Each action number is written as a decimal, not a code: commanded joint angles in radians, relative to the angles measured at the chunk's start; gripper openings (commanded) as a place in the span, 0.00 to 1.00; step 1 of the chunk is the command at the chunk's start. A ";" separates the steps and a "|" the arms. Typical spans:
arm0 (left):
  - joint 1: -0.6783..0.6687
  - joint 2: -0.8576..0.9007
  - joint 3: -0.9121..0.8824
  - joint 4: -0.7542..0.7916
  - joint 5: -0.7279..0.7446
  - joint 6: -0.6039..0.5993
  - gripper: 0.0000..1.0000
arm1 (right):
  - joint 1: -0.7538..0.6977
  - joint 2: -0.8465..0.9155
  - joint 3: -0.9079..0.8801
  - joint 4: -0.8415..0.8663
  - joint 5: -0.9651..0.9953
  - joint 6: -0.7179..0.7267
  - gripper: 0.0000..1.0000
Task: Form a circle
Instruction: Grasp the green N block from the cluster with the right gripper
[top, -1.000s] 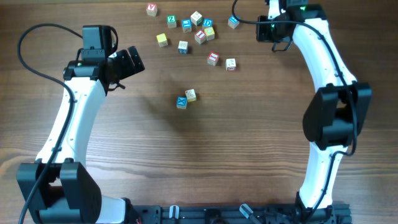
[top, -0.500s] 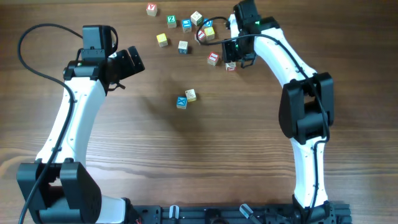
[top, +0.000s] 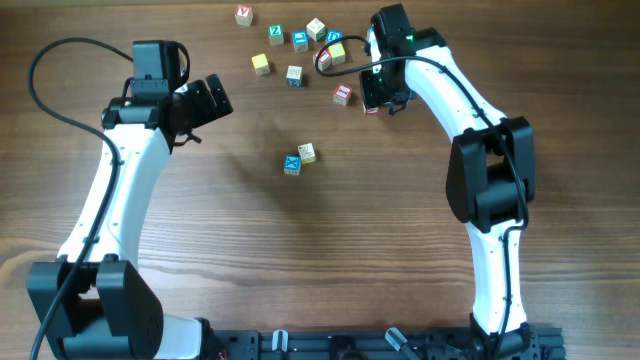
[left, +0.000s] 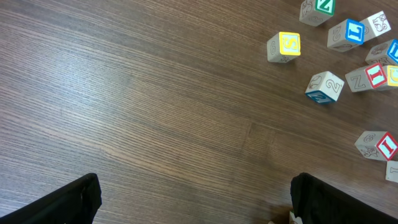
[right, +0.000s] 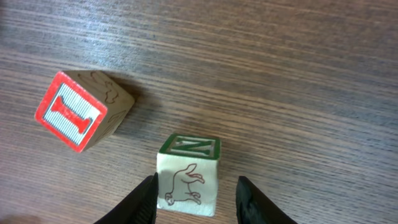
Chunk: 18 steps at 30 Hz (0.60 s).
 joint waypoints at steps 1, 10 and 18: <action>0.005 0.003 0.000 0.003 -0.009 -0.009 1.00 | 0.006 0.030 -0.005 -0.009 -0.035 0.030 0.41; 0.005 0.003 0.000 0.003 -0.009 -0.008 1.00 | 0.016 0.031 -0.015 -0.032 -0.034 0.030 0.22; 0.005 0.003 0.000 0.003 -0.009 -0.009 1.00 | 0.023 0.013 -0.015 -0.109 -0.035 0.023 0.19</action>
